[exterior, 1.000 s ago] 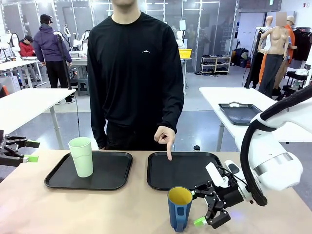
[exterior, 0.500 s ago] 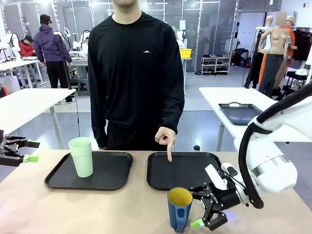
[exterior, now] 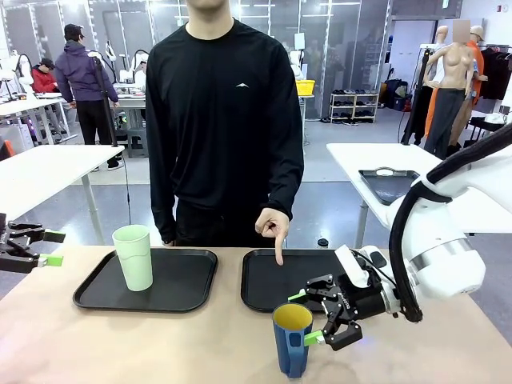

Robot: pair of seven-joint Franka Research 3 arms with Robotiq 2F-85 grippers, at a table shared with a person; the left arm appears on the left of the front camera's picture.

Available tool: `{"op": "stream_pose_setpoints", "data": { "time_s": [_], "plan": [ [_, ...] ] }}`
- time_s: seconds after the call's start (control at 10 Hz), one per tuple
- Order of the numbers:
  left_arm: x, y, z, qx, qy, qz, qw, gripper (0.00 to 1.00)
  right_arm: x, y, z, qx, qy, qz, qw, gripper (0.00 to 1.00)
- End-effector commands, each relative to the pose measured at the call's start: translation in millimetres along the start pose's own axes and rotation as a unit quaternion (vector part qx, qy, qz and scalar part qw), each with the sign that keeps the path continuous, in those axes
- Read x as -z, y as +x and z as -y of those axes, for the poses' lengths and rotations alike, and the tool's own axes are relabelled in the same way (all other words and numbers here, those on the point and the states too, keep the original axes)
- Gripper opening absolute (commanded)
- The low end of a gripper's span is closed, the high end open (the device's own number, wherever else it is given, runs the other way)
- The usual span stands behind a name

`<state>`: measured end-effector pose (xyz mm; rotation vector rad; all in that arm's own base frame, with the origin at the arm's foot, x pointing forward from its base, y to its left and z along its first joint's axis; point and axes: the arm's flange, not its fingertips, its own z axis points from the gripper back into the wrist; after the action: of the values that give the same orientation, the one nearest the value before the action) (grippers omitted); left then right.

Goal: Sort and store the cups by type.
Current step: Pick up the Handle plastic cup and place it into the empty Flat Tray.

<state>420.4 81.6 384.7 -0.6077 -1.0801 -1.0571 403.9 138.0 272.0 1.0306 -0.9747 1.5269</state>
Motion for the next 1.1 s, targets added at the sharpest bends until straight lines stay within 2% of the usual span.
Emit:
{"op": "stream_pose_setpoints", "data": {
  "time_s": [0.0, 0.2, 0.7, 1.0],
  "plan": [
    [1, 1, -1, 0.005, 0.004, 0.004, 1.0, 1.0, 17, -56, -21, -0.017, 0.004, 0.017, 1.0, 1.0],
    [1, 1, -1, 0.005, 0.004, 0.004, 1.0, 1.0, 20, -55, -21, -0.012, 0.019, 0.031, 0.999, 1.0],
    [1, 1, -1, 0.005, 0.004, 0.004, 1.0, 1.0, 27, -63, -18, 0.034, 0.02, 0.015, 0.999, 1.0],
    [1, 1, -1, 0.005, 0.004, 0.004, 1.0, 1.0, 32, -70, -13, 0.041, 0.028, 0.04, 0.998, 1.0]
  ]
}}
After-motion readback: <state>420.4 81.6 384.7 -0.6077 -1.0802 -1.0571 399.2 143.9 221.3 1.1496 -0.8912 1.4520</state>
